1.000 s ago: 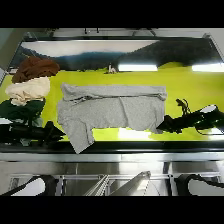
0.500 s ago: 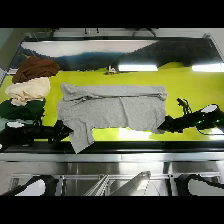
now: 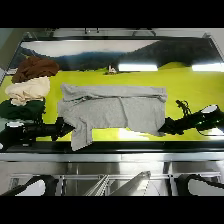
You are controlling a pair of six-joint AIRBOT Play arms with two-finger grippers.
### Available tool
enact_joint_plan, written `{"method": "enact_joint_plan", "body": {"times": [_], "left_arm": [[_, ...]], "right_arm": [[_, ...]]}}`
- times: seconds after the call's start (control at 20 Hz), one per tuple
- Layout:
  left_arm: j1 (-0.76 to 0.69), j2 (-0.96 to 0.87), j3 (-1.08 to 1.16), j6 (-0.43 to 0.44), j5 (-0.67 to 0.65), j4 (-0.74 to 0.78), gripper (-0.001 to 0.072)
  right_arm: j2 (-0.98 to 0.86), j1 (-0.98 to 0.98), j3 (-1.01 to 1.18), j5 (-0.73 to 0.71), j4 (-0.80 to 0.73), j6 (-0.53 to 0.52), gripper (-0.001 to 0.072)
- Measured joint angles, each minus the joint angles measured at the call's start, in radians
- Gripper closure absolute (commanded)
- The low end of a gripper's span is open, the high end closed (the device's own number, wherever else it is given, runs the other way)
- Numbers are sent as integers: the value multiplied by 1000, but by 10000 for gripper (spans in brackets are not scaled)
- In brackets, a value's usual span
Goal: Fold the shirts.
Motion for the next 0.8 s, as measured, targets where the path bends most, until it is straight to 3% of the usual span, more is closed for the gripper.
{"method": "enact_joint_plan", "body": {"times": [0.2,0.6,0.8], "left_arm": [[41,17,0,19,-103,-4,681],[343,134,-1,17,-267,72,686],[378,98,35,9,-313,84,686]], "right_arm": [[67,-55,4,76,11,24,702],[181,-218,8,155,39,52,701],[188,-277,10,159,65,48,701]]}}
